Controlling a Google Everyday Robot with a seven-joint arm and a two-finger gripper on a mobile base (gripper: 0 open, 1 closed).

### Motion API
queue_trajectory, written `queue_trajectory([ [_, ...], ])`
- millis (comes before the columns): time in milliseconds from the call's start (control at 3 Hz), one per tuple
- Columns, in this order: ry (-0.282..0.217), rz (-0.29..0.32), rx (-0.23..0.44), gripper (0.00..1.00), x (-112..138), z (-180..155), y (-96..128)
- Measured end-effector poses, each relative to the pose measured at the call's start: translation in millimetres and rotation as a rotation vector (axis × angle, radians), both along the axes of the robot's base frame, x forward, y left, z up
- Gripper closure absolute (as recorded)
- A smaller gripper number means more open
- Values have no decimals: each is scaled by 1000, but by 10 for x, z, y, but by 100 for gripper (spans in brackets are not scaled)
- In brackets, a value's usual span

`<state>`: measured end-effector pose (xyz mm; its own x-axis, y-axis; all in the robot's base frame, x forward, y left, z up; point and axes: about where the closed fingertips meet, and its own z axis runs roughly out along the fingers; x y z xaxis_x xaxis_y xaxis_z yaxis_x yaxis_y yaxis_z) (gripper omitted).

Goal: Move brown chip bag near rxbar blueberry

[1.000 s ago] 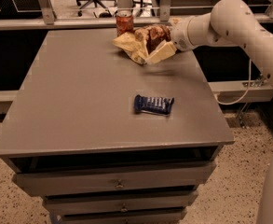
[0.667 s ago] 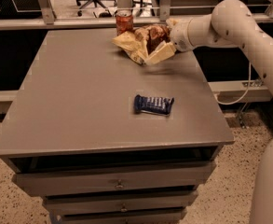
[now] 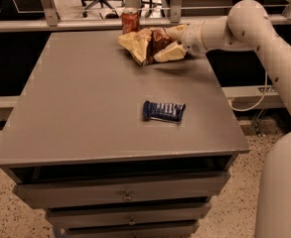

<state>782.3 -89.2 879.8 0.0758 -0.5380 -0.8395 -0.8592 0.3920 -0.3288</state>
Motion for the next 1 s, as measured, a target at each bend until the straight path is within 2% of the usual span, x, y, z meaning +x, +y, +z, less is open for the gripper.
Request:
queue_trajectory([
  [333,-6,19,-21,65,-11,45,8],
  [667,-20,2,-48,90,-28,168,-11],
  [1000,-6,-4,-72,100,-201,362,-42],
])
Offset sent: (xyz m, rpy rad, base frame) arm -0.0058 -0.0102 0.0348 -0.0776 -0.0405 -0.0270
